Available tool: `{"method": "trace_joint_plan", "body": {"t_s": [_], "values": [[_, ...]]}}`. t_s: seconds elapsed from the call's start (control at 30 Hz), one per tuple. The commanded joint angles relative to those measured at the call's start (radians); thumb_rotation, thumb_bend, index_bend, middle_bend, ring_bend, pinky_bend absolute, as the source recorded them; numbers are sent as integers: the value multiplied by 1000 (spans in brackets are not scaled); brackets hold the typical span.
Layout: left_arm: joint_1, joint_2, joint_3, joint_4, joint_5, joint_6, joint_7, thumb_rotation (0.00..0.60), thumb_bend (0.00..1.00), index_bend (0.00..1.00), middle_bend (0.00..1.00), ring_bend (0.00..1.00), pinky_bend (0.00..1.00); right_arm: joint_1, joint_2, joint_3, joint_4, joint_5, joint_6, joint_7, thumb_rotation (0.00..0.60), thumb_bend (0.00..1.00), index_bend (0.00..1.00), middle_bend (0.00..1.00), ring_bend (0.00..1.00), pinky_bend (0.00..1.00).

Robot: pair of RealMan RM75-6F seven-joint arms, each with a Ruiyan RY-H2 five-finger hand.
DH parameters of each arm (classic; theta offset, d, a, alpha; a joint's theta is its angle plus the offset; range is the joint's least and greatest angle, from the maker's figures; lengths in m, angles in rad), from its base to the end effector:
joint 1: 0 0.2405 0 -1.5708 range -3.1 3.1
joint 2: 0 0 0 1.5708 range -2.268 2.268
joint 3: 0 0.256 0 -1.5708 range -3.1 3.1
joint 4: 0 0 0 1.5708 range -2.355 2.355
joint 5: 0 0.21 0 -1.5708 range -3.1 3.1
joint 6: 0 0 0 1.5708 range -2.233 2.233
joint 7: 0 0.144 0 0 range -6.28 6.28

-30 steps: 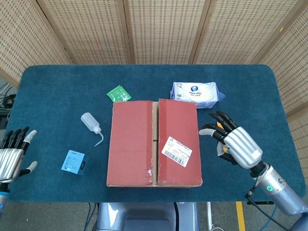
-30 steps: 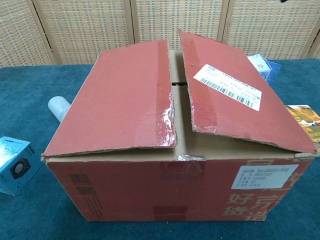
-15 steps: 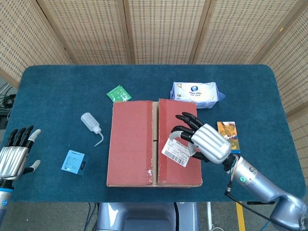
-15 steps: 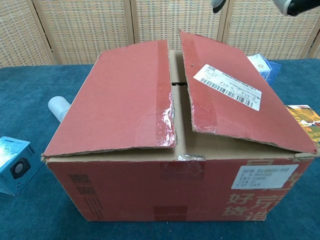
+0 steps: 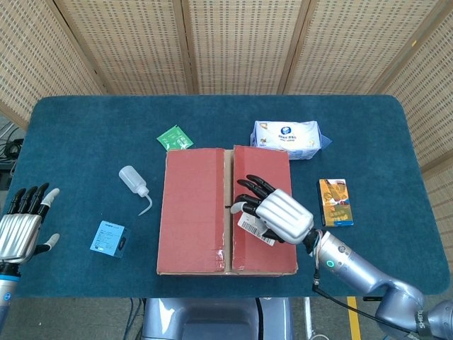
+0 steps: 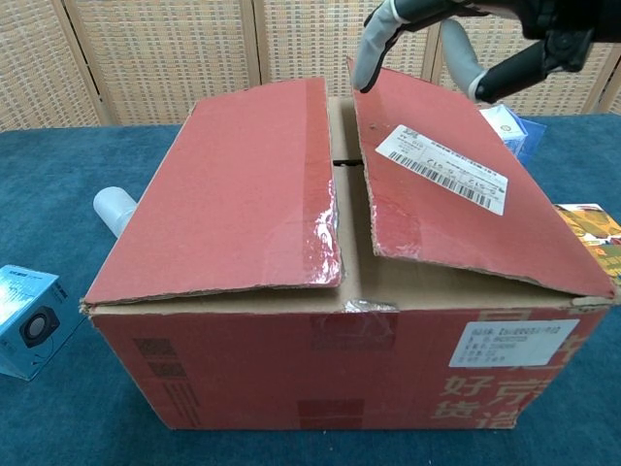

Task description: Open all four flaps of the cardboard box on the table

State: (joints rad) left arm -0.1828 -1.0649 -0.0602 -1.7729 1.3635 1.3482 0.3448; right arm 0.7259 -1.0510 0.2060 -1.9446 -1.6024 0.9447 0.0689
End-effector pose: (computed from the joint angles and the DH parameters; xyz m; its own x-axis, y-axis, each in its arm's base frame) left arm -0.2867 0.2074 0.1501 0.5863 0.1101 0.8026 0.8086 -0.0187 -0.5881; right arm -0.0717 -0.2908 0.1016 0.3709 -0.2376 0.8978 -0.6914 -0.7161 0.0961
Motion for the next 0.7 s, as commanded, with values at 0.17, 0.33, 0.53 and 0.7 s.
{"method": "trace_joint_plan", "body": {"t_s": [0.17, 0.33, 0.53, 0.7], "values": [[-4, -4, 0, 1, -10, -5, 2, 600, 262, 73, 25, 6, 0, 18, -27, -1, 1, 34, -12, -47, 600, 1000, 303, 299, 21, 0], [-5, -4, 1, 4, -18, -7, 0, 600, 263, 73, 25, 6, 0, 33, -50, -1, 7, 61, -22, -90, 600, 1000, 303, 299, 21, 0], [-7, -3, 3, 7, -29, -13, 0, 600, 263, 73, 25, 6, 0, 47, -70, -1, 8, 90, -30, -135, 600, 1000, 303, 297, 21, 0], [-8, -5, 5, 7, -39, -18, -1, 600, 263, 73, 25, 6, 0, 63, -86, -3, 12, 118, -46, -185, 600, 1000, 303, 295, 21, 0]]}}
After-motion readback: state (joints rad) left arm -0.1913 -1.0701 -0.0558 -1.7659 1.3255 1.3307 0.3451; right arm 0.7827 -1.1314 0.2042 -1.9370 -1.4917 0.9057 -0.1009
